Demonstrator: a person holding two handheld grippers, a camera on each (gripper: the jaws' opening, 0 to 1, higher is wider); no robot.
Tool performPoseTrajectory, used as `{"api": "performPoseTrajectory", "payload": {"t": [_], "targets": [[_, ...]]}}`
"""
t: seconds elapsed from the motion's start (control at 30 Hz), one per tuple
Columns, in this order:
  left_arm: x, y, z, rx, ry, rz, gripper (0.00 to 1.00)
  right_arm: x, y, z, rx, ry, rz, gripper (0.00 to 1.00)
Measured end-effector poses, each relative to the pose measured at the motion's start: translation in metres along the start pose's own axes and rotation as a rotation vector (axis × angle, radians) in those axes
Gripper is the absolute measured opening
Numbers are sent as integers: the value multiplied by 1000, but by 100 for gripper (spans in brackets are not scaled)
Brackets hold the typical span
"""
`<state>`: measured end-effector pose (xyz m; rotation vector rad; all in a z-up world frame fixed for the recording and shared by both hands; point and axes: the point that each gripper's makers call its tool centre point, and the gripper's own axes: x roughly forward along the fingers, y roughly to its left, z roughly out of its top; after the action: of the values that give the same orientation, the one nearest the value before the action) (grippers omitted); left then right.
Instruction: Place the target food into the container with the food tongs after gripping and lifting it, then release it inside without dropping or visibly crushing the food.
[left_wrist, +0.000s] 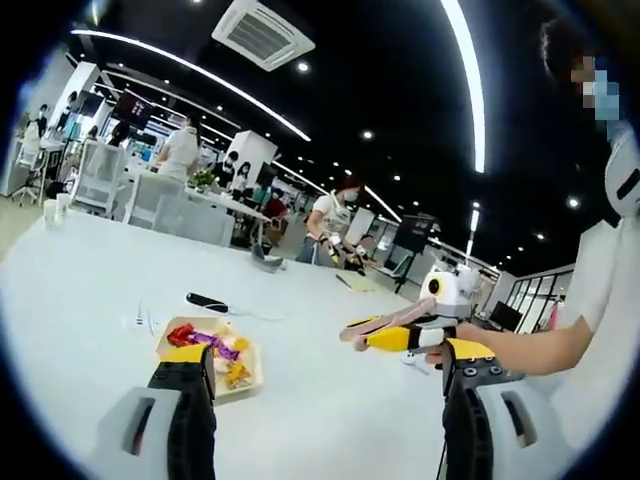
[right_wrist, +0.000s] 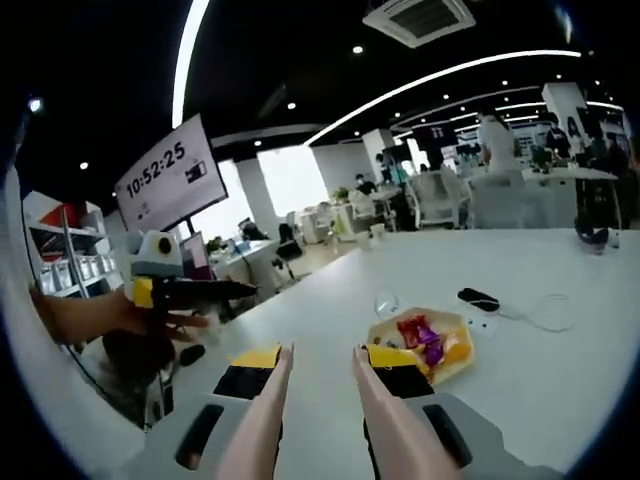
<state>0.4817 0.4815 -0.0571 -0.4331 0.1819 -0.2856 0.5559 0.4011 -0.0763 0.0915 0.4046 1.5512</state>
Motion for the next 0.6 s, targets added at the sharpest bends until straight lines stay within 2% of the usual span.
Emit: {"api": "performPoseTrajectory", "payload": {"t": [0.07, 0.1, 0.2, 0.33, 0.37, 0.4, 0.5, 0.6], "targets": [[1, 2, 2, -6, -14, -11, 99, 0, 2, 0, 1, 0, 5, 30], [3, 6, 4, -37, -27, -3, 99, 1, 3, -1, 4, 3, 5, 30], [3, 1, 7, -41, -40, -22, 99, 2, 6, -3, 5, 22, 14, 30], [6, -12, 1, -75, -10, -111, 96, 0, 17, 1, -2, 10, 45, 30], [7, -13, 0, -75, -8, -119, 94, 0, 18, 2, -2, 7, 50, 30], [9, -16, 2, -80, -20, -155, 93, -1, 22, 4, 7, -5, 70, 30], [8, -18, 4, -97, -21, -158, 93, 2, 25, 2, 45, 3, 92, 30], [6, -21, 2, -94, -10, -166, 94, 5, 31, 1, 26, 21, 124, 30]]}}
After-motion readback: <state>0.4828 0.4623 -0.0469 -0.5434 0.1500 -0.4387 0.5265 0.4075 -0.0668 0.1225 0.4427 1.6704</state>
